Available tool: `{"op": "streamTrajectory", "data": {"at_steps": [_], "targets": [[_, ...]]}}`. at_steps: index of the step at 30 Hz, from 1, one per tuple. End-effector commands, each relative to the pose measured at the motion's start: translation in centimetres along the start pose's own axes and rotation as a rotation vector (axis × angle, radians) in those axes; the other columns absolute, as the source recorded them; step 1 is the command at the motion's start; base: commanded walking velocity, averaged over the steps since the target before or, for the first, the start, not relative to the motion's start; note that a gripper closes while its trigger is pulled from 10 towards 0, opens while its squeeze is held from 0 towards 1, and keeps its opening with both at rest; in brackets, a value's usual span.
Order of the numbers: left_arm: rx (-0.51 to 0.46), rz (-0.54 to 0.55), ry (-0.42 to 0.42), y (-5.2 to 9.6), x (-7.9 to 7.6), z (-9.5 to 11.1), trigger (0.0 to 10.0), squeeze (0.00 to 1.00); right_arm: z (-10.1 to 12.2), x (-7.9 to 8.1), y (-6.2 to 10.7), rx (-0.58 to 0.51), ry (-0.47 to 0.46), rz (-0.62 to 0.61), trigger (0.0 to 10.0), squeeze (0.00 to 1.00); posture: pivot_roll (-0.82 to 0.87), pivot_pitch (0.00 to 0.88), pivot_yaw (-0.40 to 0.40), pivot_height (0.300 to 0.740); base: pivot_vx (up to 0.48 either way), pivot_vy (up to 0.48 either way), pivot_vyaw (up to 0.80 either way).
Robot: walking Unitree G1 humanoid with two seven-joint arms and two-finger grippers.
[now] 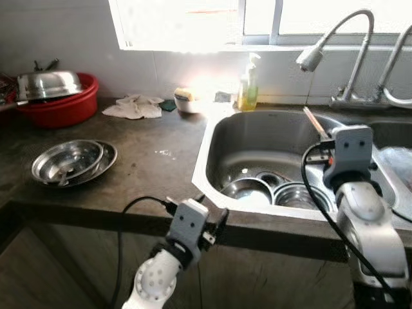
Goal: Kitchen organization
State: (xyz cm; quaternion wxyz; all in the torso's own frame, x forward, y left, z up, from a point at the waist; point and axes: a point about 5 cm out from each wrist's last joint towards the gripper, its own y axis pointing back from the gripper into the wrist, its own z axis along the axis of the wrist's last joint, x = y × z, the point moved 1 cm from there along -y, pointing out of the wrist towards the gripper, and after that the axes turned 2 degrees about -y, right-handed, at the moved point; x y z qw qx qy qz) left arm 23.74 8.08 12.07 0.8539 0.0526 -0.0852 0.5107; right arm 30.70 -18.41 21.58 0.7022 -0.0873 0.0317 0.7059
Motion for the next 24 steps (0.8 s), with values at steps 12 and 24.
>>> {"op": "streamTrajectory", "data": {"at_steps": [12, 24], "targets": [[-0.009, -0.008, 0.019, -0.2, -0.5, 0.3, 10.0, 0.00, -1.8, -0.9, -1.5, 0.252, 0.101, 0.100, 10.0, 0.00, 0.10, 0.000, -0.028, 0.740, 0.000, 0.000, 0.00], [-0.003, -0.003, 0.024, 0.0, -0.6, 0.2, 10.0, 0.00, -4.3, -0.1, -1.7, 0.441, 0.127, 0.186, 10.0, 0.47, 0.10, 0.000, -0.036, 0.740, 0.000, 0.000, 0.00]]}}
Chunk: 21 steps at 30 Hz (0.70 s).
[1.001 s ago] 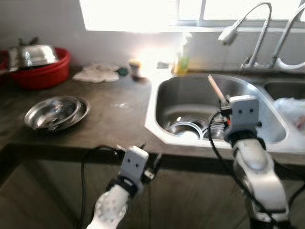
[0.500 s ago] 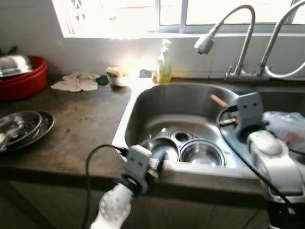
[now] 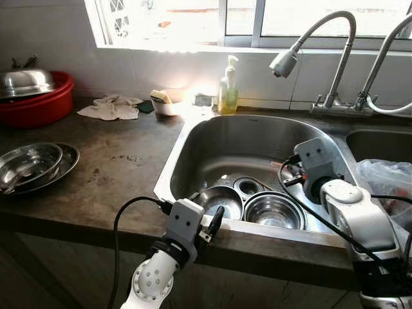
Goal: Kitchen organization
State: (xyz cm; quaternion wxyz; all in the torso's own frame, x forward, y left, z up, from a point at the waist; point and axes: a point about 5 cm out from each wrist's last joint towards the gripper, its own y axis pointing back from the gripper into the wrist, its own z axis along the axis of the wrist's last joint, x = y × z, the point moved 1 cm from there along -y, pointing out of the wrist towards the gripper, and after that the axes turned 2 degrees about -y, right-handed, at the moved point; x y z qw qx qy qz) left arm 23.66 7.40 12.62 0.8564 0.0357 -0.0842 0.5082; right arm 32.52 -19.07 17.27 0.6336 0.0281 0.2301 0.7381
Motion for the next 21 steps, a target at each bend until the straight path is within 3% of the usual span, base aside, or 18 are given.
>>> {"op": "streamTrajectory", "data": {"at_steps": [1, 11, 12, 13, 16, 21], "targets": [[0.025, 0.002, 0.005, 0.2, 0.0, -0.4, 10.0, 0.00, 0.2, -0.3, -0.1, 0.019, 0.009, -0.004, 10.0, 1.00, 0.11, 0.007, -0.039, 0.740, 0.000, 0.000, 0.00], [0.024, 0.010, 0.006, 0.3, 0.0, -0.3, 10.0, 0.00, 0.3, 0.0, 0.0, -0.007, -0.029, -0.013, 10.0, 1.00, 0.11, 0.021, -0.034, 0.740, 0.000, 0.000, 0.00], [0.024, 0.011, 0.006, 0.4, 0.0, -0.3, 10.0, 0.00, 0.9, 0.0, 0.1, -0.054, -0.052, -0.027, 10.0, 0.05, 0.11, 0.021, -0.035, 0.740, 0.000, 0.000, 0.00], [0.023, 0.011, 0.006, 0.3, 0.0, -0.3, 10.0, 0.00, 1.3, 0.1, 0.2, -0.089, -0.053, -0.035, 10.0, 0.00, 0.10, 0.021, -0.037, 0.740, 0.000, 0.000, 0.00], [0.020, 0.012, 0.006, 0.3, 0.1, -0.2, 10.0, 0.00, 2.6, 0.4, 0.6, -0.232, -0.113, -0.051, 10.0, 0.00, 0.10, 0.024, -0.035, 0.740, 0.000, 0.000, 0.00], [0.008, 0.015, 0.006, 0.3, 0.2, 0.0, 10.0, 0.00, 3.3, 1.0, 1.8, -0.380, -0.191, -0.081, 10.0, 0.00, 0.10, 0.021, -0.032, 0.740, 0.000, 0.000, 0.00]]}}
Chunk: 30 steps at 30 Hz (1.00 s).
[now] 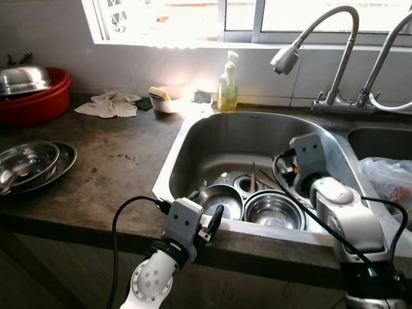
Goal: Kitchen organization
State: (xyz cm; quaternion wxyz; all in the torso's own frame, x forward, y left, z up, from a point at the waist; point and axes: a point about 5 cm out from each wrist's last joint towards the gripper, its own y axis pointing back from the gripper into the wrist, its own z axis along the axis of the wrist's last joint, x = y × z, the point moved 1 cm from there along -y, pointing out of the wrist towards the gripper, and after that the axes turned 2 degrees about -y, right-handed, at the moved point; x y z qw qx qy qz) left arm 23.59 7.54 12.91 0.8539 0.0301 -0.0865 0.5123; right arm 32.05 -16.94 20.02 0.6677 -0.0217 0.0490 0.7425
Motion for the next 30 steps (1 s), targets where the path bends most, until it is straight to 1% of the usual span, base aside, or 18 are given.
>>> {"op": "streamTrajectory", "data": {"at_steps": [1, 3, 6, 7, 10, 13, 16, 18, 19, 22, 25, 30], "targets": [[0.009, 0.008, 0.014, 0.2, 0.1, -0.2, 10.0, 0.00, 0.8, 0.1, 0.9, -0.084, -0.027, -0.019, 10.0, 0.00, 0.10, 0.020, -0.032, 0.740, 0.000, 0.000, 0.00], [-0.012, 0.013, 0.028, 0.3, 0.1, 0.1, 10.0, 0.00, 0.7, 0.5, 1.6, -0.118, -0.032, -0.018, 10.0, 0.00, 0.10, 0.020, -0.032, 0.740, 0.000, 0.000, 0.00], [-0.039, 0.011, 0.050, 0.5, 0.0, 0.6, 10.0, 0.00, 0.5, 1.1, 3.1, -0.169, -0.075, -0.028, 10.0, 0.00, 0.10, 0.019, -0.029, 0.740, 0.000, 0.000, 0.00], [-0.038, 0.010, 0.049, 0.5, 0.0, 0.6, 10.0, 0.00, 0.4, 1.2, 3.2, -0.175, -0.075, -0.027, 10.0, 0.00, 0.10, 0.017, -0.033, 0.740, 0.000, 0.000, 0.00], [-0.051, 0.018, 0.047, 0.5, 0.2, 0.8, 10.0, 0.00, 0.4, 2.1, 4.7, -0.224, -0.113, -0.023, 10.0, 0.00, 0.10, 0.018, -0.031, 0.740, 0.000, 0.000, 0.00], [-0.067, 0.037, 0.045, 0.5, 0.5, 1.2, 10.0, 0.00, 0.3, 2.9, 5.7, -0.246, -0.125, -0.006, 10.0, 0.00, 0.09, 0.014, -0.028, 0.740, 0.000, 0.000, 0.00], [-0.072, 0.050, 0.049, 0.5, 0.7, 1.3, 10.0, 0.00, -0.2, 3.6, 6.4, -0.242, -0.127, 0.005, 10.0, 0.00, 0.09, 0.013, -0.025, 0.740, 0.000, 0.000, 0.00], [-0.072, 0.050, 0.050, 0.5, 0.7, 1.3, 10.0, 0.00, -0.4, 3.7, 6.5, -0.237, -0.117, 0.007, 10.0, 0.00, 0.09, 0.013, -0.026, 0.740, 0.000, 0.000, 0.00], [-0.067, 0.048, 0.051, 0.5, 0.7, 1.2, 10.0, 0.00, -0.6, 3.7, 6.6, -0.229, -0.093, -0.008, 10.0, 0.00, 0.09, 0.011, -0.026, 0.740, 0.000, 0.000, 0.00], [-0.061, 0.048, 0.053, 0.5, 0.7, 1.1, 10.0, 0.00, -0.8, 3.7, 6.7, -0.223, -0.081, -0.013, 10.0, 0.00, 0.09, 0.013, -0.025, 0.740, 0.000, 0.000, 0.00], [-0.056, 0.049, 0.051, 0.5, 0.7, 1.0, 10.0, 0.00, -0.8, 3.7, 6.7, -0.229, -0.081, -0.017, 10.0, 0.00, 0.09, 0.013, -0.025, 0.740, 0.000, 0.187, 0.68], [-0.046, 0.046, 0.050, 0.5, 0.6, 0.8, 10.0, 0.00, -0.7, 3.9, 6.4, -0.238, -0.080, -0.019, 10.0, 0.00, 0.10, 0.012, -0.025, 0.740, 0.000, 0.424, 0.80]]}}
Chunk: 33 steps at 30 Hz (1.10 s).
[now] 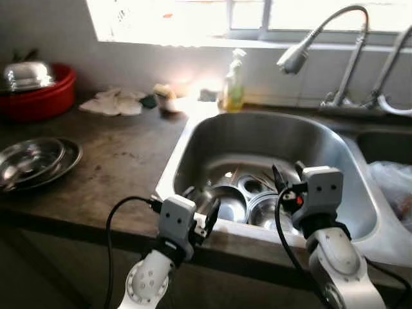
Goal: Kitchen organization
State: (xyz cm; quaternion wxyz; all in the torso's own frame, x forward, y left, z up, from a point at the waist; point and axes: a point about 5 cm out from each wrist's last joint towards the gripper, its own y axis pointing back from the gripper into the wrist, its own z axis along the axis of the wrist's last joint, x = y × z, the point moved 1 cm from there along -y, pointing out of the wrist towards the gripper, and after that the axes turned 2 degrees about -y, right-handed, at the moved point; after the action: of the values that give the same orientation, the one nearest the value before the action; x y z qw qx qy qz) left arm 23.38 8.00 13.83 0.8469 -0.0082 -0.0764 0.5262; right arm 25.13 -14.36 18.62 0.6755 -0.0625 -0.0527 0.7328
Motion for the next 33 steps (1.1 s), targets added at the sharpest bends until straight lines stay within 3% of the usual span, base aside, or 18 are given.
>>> {"op": "streamTrajectory", "data": {"at_steps": [1, 5, 16, 25, 33], "targets": [[0.006, 0.009, -0.007, 0.16, 0.17, -0.02, 10.0, 0.00, 0.56, 0.52, -0.27, -0.033, -0.007, 0.015, 10.0, 0.00, 0.10, 0.012, -0.025, 0.740, 0.000, 0.442, 0.80], [0.012, 0.008, -0.010, 0.23, 0.17, -0.17, 10.0, 0.00, 0.49, 0.59, -0.44, -0.033, -0.004, 0.016, 10.0, 0.00, 0.10, 0.010, -0.024, 0.740, -0.124, 0.428, 0.80], [0.014, 0.007, -0.012, 0.09, 0.10, -0.22, 10.0, 0.00, 0.50, 0.87, -0.64, -0.037, -0.009, 0.032, 10.0, 0.00, 0.10, 0.000, -0.026, 0.740, 0.000, 0.000, 0.80], [0.020, 0.005, -0.022, 0.11, 0.11, -0.44, 10.0, 0.00, 0.35, 1.25, -0.93, -0.026, -0.023, 0.055, 10.0, 0.00, 0.10, 0.000, -0.025, 0.740, 0.000, 0.316, 0.80], [0.030, 0.008, -0.023, 0.16, 0.09, -0.63, 10.0, 0.00, 0.07, 1.45, -1.09, -0.008, -0.050, 0.078, 10.0, 0.00, 0.09, 0.000, -0.025, 0.740, 0.000, 0.000, 0.00]]}}
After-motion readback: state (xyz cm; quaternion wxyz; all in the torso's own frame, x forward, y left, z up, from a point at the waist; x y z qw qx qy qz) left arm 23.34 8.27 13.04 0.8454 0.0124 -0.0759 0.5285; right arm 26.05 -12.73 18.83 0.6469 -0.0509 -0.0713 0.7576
